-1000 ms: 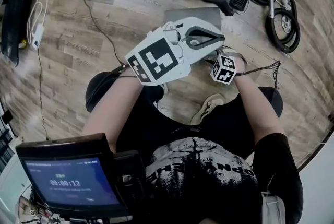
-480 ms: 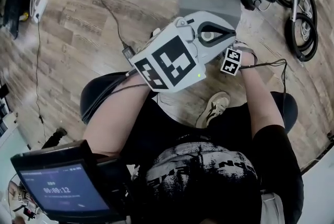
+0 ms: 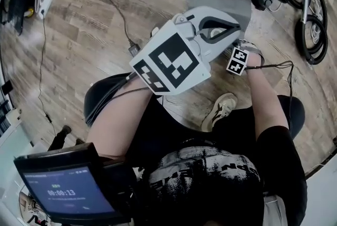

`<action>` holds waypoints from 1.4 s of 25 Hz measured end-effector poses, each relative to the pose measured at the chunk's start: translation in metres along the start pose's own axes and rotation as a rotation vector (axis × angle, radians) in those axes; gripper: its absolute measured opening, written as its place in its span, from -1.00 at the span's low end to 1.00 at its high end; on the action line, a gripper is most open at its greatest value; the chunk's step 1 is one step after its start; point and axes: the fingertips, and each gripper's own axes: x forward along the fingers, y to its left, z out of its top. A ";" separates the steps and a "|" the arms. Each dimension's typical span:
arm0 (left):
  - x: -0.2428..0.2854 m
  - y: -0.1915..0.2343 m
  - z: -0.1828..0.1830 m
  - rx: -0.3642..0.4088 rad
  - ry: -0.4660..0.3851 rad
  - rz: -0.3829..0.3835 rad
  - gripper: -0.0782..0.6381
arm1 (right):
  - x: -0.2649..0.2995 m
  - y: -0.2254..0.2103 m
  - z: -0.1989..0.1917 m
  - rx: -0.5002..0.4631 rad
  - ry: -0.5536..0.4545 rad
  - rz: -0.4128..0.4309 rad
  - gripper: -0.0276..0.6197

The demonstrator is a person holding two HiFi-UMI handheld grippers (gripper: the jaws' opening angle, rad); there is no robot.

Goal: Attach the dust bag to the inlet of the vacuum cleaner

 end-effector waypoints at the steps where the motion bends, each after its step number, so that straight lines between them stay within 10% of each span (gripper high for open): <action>1: 0.001 0.000 0.001 0.003 0.000 -0.001 -0.77 | -0.001 0.000 0.000 -0.004 -0.001 -0.001 -0.64; 14: 0.017 0.010 -0.011 0.023 0.052 -0.023 -0.77 | -0.074 -0.043 0.021 -0.004 -0.160 0.023 -0.82; 35: 0.043 0.041 -0.076 0.481 0.582 0.024 -0.27 | -0.314 -0.154 0.010 0.155 -0.416 -0.127 -0.84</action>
